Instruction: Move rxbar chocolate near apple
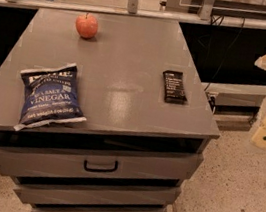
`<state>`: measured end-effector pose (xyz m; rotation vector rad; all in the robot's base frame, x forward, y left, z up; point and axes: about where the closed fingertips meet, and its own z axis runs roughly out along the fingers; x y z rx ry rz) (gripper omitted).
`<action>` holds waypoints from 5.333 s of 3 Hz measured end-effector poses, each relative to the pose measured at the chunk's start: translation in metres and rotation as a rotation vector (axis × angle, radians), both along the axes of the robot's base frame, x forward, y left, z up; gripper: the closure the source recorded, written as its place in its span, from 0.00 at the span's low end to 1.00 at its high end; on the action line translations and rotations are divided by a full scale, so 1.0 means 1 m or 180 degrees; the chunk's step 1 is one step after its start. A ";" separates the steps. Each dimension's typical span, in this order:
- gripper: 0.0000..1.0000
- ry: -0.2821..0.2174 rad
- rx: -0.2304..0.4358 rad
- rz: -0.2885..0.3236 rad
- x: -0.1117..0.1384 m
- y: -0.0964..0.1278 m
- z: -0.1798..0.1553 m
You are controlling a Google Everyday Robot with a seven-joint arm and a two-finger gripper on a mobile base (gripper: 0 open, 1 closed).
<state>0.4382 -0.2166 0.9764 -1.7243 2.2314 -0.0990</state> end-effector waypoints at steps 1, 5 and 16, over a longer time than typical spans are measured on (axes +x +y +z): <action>0.00 -0.0001 0.0000 0.0000 0.000 0.000 0.000; 0.00 -0.0274 0.1052 -0.0594 0.122 0.039 -0.073; 1.00 -0.0610 0.1989 -0.0752 0.204 0.113 -0.068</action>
Offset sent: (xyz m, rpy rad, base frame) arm 0.0044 0.0016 -0.0024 0.0373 -0.0053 0.0018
